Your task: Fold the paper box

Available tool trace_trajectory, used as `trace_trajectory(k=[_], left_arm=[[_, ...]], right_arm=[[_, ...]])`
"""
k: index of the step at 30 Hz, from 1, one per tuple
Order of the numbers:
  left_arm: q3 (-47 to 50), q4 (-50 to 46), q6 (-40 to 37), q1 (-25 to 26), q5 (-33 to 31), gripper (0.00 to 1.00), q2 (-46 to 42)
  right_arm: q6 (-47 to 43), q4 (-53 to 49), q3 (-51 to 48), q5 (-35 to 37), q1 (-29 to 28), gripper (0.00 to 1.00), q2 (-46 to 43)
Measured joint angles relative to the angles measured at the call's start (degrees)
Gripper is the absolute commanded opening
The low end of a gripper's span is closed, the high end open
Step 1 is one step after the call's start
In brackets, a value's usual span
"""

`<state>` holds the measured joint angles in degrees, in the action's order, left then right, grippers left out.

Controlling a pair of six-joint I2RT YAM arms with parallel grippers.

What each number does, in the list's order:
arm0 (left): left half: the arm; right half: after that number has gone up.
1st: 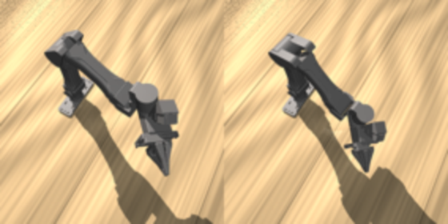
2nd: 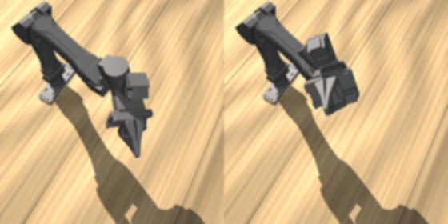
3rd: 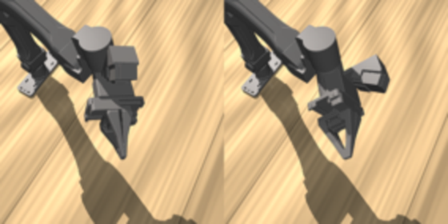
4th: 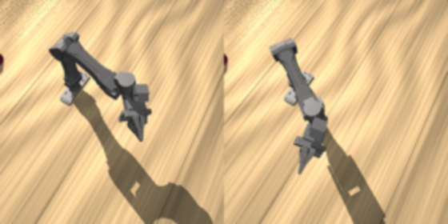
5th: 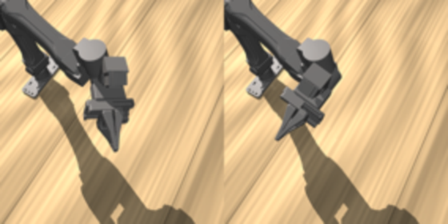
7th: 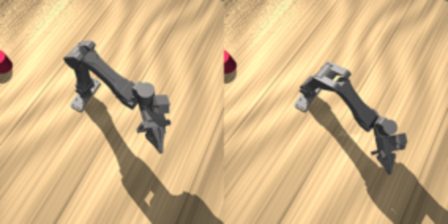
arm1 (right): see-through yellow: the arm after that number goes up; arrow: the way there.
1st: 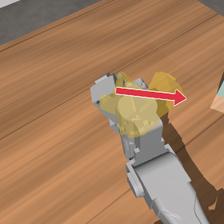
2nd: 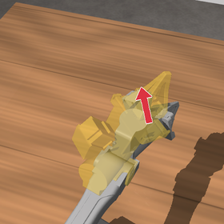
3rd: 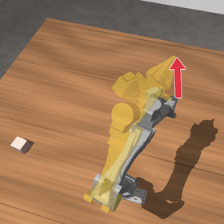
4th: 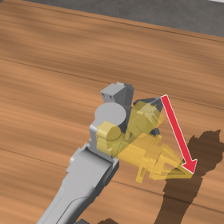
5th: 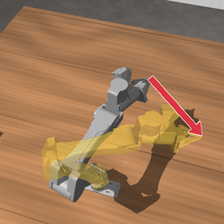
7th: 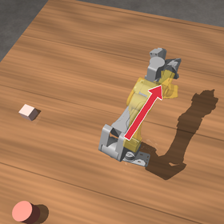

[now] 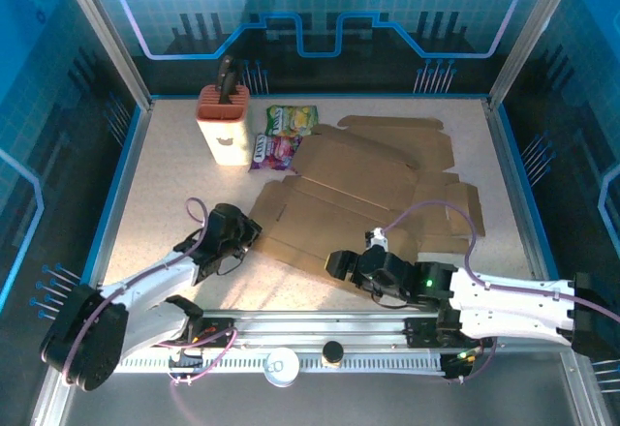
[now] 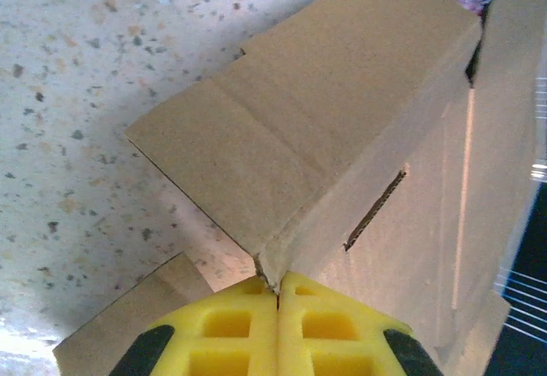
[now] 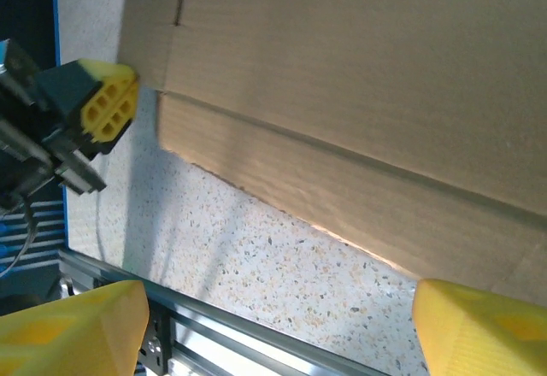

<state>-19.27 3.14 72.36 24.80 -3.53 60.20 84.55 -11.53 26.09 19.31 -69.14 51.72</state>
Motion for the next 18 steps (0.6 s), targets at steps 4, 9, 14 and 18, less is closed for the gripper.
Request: trace_trajectory(k=[4, 9, 14, 18], left_arm=[[-1.03, -2.60, 1.51, 0.00, 0.20, 0.00, -4.68], [-3.82, -4.24, 3.50, 0.02, 0.50, 0.00, -6.56], [-5.40, -4.61, 5.22, 0.35, 0.96, 0.00, -6.36], [-6.78, -4.59, 5.79, 1.38, 1.05, 0.00, -5.79]], right_arm=[[7.15, 1.92, -1.14, 1.29, -1.97, 0.82, 0.17], [17.00, 6.01, -1.14, 5.18, -6.88, 0.84, 1.70], [26.27, 10.29, -1.11, 9.40, -11.78, 0.89, 4.92], [30.91, 14.53, -1.03, 12.48, -12.57, 0.89, 8.11]])
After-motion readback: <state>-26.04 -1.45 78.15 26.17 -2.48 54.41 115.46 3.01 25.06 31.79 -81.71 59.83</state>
